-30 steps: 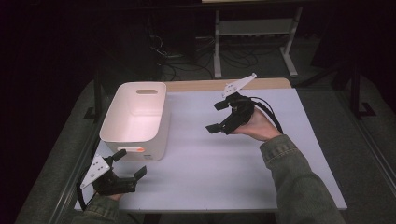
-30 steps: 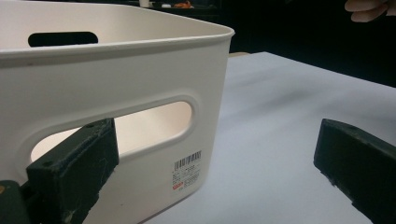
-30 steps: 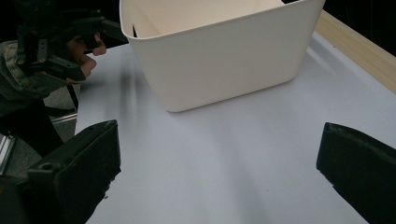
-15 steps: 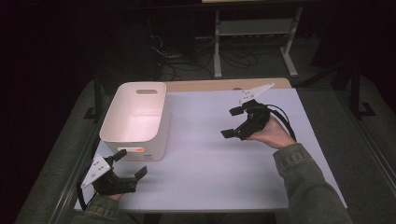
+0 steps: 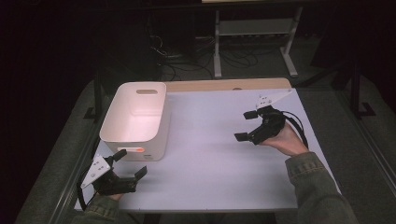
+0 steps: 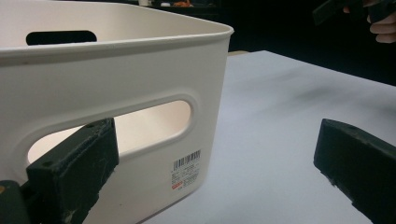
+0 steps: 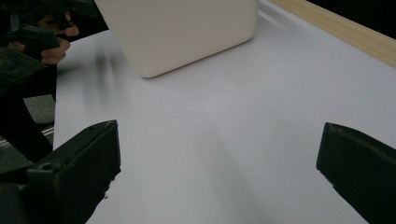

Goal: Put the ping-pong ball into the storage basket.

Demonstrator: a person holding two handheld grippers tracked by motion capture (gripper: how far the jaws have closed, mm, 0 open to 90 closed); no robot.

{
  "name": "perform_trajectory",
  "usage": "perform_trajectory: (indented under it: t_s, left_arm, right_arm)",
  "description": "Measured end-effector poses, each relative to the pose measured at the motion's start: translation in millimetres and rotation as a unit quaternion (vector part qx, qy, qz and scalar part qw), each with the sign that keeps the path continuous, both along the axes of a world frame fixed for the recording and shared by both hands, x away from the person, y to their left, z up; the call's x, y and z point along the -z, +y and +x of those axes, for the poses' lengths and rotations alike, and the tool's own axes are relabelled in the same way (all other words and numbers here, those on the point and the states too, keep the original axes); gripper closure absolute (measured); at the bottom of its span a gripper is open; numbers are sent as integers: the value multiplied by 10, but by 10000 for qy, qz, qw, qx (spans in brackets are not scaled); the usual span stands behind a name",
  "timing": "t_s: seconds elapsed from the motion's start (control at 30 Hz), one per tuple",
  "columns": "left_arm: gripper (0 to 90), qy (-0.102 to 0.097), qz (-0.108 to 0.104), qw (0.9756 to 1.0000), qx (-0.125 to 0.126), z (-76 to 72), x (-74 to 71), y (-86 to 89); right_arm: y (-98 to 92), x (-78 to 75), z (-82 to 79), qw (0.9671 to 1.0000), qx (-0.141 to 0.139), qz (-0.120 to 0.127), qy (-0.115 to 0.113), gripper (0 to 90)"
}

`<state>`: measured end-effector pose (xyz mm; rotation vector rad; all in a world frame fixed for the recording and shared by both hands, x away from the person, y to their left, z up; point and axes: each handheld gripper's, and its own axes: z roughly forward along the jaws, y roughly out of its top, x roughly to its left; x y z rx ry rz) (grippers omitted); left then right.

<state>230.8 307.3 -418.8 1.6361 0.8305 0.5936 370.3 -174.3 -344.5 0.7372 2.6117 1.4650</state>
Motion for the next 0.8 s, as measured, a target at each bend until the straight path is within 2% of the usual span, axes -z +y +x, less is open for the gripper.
perform_trajectory:
  t_s: [0.33, 0.5, 0.6, 0.8]
  left_arm:
    - [0, 2, 3, 10000, 0, 1, 1, 0]
    - [0, 2, -7, 10000, -6, 1, 1, 0]
    - [0, 3, -10, 10000, -12, 1, 0, 0]
    - [0, 4, -10, 10000, -9, 0, 0, 0]
  right_arm:
    - [-136, 102, -120, 9998, 217, 12, -20, 0]
    - [-212, 184, -188, 9993, 341, 95, -78, 0]
    - [-247, 229, -218, 9991, 379, 165, -35, 0]
    - [-296, 329, -307, 9989, 448, 119, -15, 0]
